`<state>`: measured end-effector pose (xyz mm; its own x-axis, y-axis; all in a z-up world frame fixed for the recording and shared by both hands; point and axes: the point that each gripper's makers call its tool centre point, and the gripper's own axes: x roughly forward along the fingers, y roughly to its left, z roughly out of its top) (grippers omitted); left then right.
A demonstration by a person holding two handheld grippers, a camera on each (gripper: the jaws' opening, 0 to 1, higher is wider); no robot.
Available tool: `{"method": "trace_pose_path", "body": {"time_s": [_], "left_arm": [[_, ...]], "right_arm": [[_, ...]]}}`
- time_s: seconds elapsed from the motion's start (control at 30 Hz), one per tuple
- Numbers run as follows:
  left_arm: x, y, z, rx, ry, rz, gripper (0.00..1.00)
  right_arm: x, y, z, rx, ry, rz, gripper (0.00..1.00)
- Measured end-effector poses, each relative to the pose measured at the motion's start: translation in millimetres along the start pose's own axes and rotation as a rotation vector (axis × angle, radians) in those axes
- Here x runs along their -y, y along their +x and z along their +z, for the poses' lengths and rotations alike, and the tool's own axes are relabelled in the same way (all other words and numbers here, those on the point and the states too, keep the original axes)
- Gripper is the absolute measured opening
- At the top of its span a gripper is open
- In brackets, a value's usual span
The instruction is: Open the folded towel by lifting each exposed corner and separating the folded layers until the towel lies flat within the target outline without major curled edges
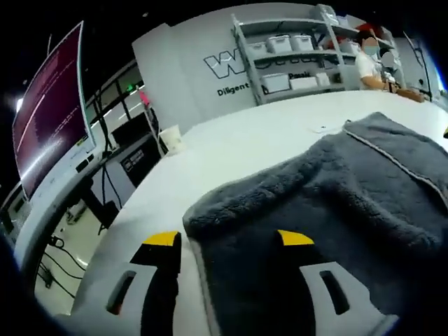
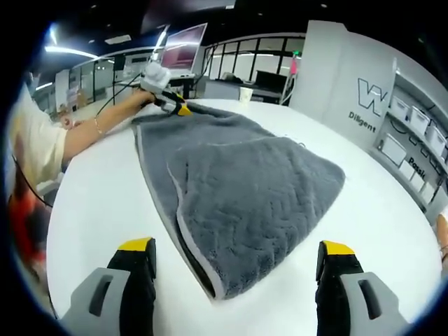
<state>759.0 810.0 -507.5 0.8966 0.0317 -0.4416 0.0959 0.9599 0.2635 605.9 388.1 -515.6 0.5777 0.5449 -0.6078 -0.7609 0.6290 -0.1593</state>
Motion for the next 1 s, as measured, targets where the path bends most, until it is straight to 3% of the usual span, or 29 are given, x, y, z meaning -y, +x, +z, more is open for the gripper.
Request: {"method": "trace_pose_path", "body": {"time_s": [0.1, 0.2, 0.57, 0.7, 0.8, 1.0], "left_arm": [[16.0, -3.9, 6.7, 0.015, -0.053, -0.089, 0.82], [33.1, -13.8, 19.0, 0.052, -0.098, -0.173, 0.96], [85.6, -49.1, 53.5, 0.146, -0.201, -0.446, 0.99], [106.1, -59.8, 58.4, 0.146, -0.179, -0.515, 0.99], [120.1, -67.6, 64.1, 0.163, -0.151, -0.553, 0.91], [145.5, -78.7, 66.0, 0.146, -0.066, -0.622, 0.99]], "right_arm": [[0.9, -0.1, -0.2, 0.0, 0.003, -0.003, 0.95], [1.7, 0.4, -1.8, -0.005, 0.005, -0.006, 0.95], [1.8, 2.6, -7.2, -0.028, 0.006, -0.01, 0.95], [2.5, 2.6, -7.7, -0.029, 0.008, -0.012, 0.95], [2.7, 3.5, -9.2, -0.033, 0.012, -0.012, 0.95], [1.7, 5.0, -9.8, -0.037, 0.016, -0.009, 0.95]]}}
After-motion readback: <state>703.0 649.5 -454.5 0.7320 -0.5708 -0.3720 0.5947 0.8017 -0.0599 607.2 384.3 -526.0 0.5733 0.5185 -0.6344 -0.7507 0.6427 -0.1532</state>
